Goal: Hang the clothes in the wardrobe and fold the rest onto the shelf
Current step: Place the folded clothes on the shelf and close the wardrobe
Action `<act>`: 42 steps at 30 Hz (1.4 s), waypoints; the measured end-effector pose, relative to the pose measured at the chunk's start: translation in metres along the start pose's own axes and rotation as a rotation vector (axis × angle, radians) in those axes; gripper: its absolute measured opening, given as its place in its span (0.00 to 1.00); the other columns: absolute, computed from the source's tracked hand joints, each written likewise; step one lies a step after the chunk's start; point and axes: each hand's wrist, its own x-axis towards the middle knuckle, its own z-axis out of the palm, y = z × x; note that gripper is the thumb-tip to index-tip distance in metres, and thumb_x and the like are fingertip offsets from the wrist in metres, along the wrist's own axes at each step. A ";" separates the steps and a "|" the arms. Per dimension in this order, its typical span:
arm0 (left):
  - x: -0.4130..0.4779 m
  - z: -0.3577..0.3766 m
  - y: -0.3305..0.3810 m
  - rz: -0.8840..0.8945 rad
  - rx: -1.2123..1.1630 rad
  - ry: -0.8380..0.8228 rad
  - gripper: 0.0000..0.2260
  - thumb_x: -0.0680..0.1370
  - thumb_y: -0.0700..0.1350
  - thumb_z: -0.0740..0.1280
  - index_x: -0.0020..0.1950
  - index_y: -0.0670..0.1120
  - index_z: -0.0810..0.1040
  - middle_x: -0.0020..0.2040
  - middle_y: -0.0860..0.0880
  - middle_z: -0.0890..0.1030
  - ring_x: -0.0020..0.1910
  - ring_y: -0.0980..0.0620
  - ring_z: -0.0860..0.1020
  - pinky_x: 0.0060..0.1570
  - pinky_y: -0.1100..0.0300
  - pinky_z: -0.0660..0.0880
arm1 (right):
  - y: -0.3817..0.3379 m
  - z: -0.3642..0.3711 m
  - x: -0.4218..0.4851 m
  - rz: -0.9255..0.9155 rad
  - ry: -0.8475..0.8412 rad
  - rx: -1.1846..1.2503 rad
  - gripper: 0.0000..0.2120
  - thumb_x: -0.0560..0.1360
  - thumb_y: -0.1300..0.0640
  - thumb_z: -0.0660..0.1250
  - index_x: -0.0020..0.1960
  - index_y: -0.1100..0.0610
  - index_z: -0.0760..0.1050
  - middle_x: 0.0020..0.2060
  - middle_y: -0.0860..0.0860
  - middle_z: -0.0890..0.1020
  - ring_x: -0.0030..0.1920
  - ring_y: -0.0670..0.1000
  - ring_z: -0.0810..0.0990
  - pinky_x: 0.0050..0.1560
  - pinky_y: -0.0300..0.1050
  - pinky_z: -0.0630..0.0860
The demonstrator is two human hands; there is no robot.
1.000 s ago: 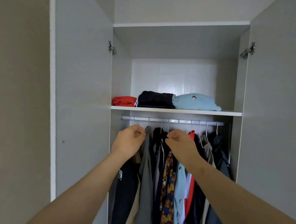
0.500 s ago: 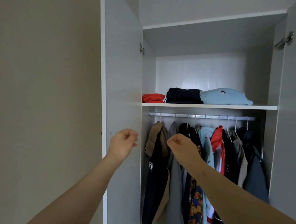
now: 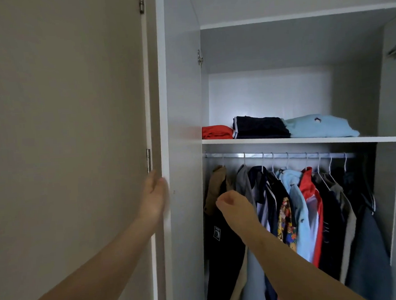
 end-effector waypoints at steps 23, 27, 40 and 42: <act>-0.022 0.173 -0.046 0.593 0.311 -0.462 0.18 0.81 0.40 0.57 0.71 0.46 0.66 0.72 0.52 0.65 0.71 0.59 0.62 0.66 0.76 0.53 | 0.086 -0.073 0.083 0.215 0.351 0.198 0.14 0.78 0.62 0.55 0.36 0.55 0.73 0.31 0.52 0.75 0.34 0.52 0.73 0.40 0.46 0.70; -0.009 0.239 -0.055 0.707 0.486 -0.489 0.22 0.80 0.40 0.57 0.74 0.46 0.60 0.76 0.48 0.57 0.75 0.51 0.55 0.71 0.62 0.53 | 0.117 -0.110 0.108 0.284 0.430 0.334 0.15 0.80 0.61 0.54 0.36 0.57 0.72 0.31 0.53 0.75 0.33 0.51 0.71 0.39 0.46 0.70; 0.051 0.389 -0.105 0.768 1.169 -0.386 0.39 0.56 0.41 0.75 0.68 0.46 0.72 0.69 0.45 0.71 0.66 0.41 0.72 0.59 0.38 0.71 | 0.220 -0.186 0.244 0.218 0.241 -0.014 0.12 0.80 0.58 0.57 0.60 0.61 0.73 0.52 0.60 0.79 0.52 0.58 0.78 0.56 0.50 0.74; 0.059 0.398 -0.109 0.771 1.213 -0.374 0.41 0.51 0.42 0.78 0.64 0.46 0.76 0.66 0.45 0.75 0.62 0.42 0.75 0.54 0.38 0.74 | 0.233 -0.188 0.261 0.196 0.241 -0.037 0.12 0.80 0.58 0.57 0.59 0.60 0.73 0.51 0.58 0.80 0.50 0.56 0.78 0.53 0.48 0.75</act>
